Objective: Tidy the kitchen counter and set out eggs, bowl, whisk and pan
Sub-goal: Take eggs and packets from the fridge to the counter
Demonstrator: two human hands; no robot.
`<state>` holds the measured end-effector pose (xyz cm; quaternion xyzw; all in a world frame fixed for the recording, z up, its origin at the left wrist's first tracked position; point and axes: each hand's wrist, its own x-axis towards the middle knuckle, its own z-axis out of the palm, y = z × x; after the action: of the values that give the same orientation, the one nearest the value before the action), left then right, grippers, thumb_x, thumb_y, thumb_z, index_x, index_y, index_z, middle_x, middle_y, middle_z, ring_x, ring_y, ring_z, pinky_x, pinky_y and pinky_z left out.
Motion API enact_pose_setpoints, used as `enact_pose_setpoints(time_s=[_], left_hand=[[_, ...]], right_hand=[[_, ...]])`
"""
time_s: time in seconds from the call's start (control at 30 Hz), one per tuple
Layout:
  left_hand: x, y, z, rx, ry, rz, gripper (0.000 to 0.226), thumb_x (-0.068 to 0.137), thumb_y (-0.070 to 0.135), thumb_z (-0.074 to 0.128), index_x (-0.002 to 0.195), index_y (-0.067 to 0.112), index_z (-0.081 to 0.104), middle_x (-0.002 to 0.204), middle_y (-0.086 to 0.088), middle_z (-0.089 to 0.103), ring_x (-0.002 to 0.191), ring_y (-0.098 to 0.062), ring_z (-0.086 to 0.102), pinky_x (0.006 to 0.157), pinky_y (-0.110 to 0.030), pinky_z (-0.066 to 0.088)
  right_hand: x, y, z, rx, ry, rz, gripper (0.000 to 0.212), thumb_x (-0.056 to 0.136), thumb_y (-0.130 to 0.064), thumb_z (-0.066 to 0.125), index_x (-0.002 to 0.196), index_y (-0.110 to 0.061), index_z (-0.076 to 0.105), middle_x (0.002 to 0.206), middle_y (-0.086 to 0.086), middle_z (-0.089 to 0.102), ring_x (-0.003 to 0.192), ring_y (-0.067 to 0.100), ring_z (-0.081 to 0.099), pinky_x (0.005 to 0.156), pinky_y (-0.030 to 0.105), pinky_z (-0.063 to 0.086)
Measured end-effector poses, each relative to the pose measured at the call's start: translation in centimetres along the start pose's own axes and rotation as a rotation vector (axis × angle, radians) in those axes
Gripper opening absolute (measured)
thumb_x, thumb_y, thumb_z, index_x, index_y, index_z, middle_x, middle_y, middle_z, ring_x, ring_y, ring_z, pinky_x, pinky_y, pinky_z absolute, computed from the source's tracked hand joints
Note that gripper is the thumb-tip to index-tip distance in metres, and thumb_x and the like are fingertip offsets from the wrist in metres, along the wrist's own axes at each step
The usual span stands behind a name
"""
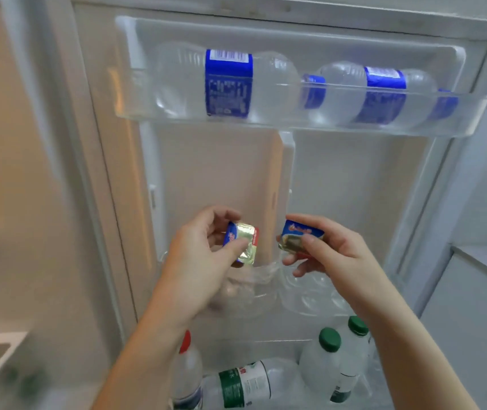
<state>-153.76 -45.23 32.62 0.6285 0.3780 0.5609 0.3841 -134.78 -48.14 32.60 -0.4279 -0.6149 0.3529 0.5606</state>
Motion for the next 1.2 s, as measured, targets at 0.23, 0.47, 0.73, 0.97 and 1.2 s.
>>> enact_pose_setpoints(time_s=[0.23, 0.47, 0.73, 0.97, 1.2], left_hand=[[-4.2, 0.4, -7.9, 0.101, 0.45, 0.018, 0.039, 0.08, -0.003, 0.07, 0.095, 0.033, 0.064, 0.077, 0.015, 0.073, 0.073, 0.002, 0.068, 0.068, -0.013, 0.052], [-11.6, 1.3, -12.3, 0.218, 0.946, -0.049, 0.023, 0.091, 0.006, 0.058, 0.097, 0.027, 0.066, 0.072, 0.012, 0.072, 0.069, -0.001, 0.068, 0.065, -0.016, 0.054], [-22.4, 4.2, -6.8, 0.317, 1.477, -0.043, 0.039, 0.087, -0.014, 0.051, 0.1, 0.019, 0.068, 0.091, 0.001, 0.076, 0.079, -0.012, 0.071, 0.063, -0.018, 0.055], [-30.5, 6.6, 4.5, 0.436, 1.926, -0.122, 0.03, 0.088, -0.008, 0.056, 0.1, 0.016, 0.07, 0.088, -0.005, 0.075, 0.075, -0.013, 0.072, 0.062, -0.021, 0.055], [-35.7, 9.9, 16.0, 0.543, 2.338, -0.097, 0.025, 0.092, -0.003, 0.052, 0.09, 0.014, 0.07, 0.069, 0.0, 0.072, 0.06, -0.006, 0.066, 0.058, -0.022, 0.058]], right_hand=[[2.1, 0.3, 10.1, 0.331, -0.154, -0.062, 0.027, 0.096, -0.001, 0.047, 0.103, -0.016, 0.068, 0.088, 0.031, 0.067, 0.046, 0.018, 0.054, 0.042, 0.022, 0.04], [1.0, 0.6, 18.8, 0.633, -0.535, 0.058, 0.039, 0.094, 0.003, 0.048, 0.112, -0.029, 0.063, 0.078, 0.012, 0.073, 0.065, 0.02, 0.067, 0.056, 0.021, 0.052], [-4.9, 0.2, 23.1, 0.771, -1.144, 0.238, 0.042, 0.091, 0.011, 0.048, 0.111, -0.023, 0.062, 0.096, 0.009, 0.073, 0.074, 0.032, 0.073, 0.059, 0.024, 0.057], [-13.2, -1.0, 20.2, 0.752, -1.69, 0.302, 0.025, 0.097, 0.005, 0.042, 0.108, -0.016, 0.05, 0.091, 0.012, 0.07, 0.065, 0.034, 0.071, 0.055, 0.029, 0.058], [-22.5, -3.2, 15.0, 0.744, -2.091, 0.129, 0.013, 0.101, -0.006, 0.037, 0.099, -0.012, 0.049, 0.08, 0.008, 0.073, 0.037, 0.017, 0.047, 0.036, 0.021, 0.033]])
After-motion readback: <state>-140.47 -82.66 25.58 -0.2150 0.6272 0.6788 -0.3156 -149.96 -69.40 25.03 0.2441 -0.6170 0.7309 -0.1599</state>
